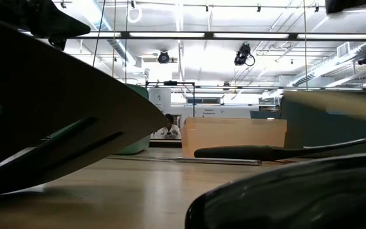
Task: Pick & Place Kitchen Items
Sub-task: Put the yellow knife into the orange bin
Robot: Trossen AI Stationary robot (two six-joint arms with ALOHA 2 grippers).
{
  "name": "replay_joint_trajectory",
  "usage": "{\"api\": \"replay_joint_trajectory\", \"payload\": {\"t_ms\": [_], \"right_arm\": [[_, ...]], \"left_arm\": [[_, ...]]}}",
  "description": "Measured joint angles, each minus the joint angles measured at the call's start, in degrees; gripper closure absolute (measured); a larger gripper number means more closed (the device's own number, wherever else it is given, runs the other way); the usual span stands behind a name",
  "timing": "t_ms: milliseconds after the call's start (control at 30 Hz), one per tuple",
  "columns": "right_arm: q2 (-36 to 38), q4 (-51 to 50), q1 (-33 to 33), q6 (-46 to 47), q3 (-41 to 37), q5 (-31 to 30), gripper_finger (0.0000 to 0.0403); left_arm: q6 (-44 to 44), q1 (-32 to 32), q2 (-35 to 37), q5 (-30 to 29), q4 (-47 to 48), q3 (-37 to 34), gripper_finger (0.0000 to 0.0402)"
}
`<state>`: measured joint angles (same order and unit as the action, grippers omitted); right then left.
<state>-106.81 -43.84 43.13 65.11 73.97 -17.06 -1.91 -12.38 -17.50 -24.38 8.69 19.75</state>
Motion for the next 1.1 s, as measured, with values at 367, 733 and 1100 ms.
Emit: {"api": "replay_joint_trajectory", "payload": {"t_ms": [367, 733, 1100], "right_arm": [[17.44, 7.48, -0.40, -29.59, 0.03, -17.51, 0.0322], [48.33, 32.42, -4.97, -46.49, -26.78, -19.52, 0.0322], [71.27, 52.38, -6.91, -55.57, -51.38, -21.53, 0.0322]], "left_arm": [[-0.85, -0.02, -0.02, -0.02, 0.00, 0.00, 0.0387], [1.24, -0.02, 0.00, -0.48, -0.42, 0.00, 0.0387], [1.72, -0.02, -0.01, -0.48, -0.42, 0.00, 0.0387]]}}
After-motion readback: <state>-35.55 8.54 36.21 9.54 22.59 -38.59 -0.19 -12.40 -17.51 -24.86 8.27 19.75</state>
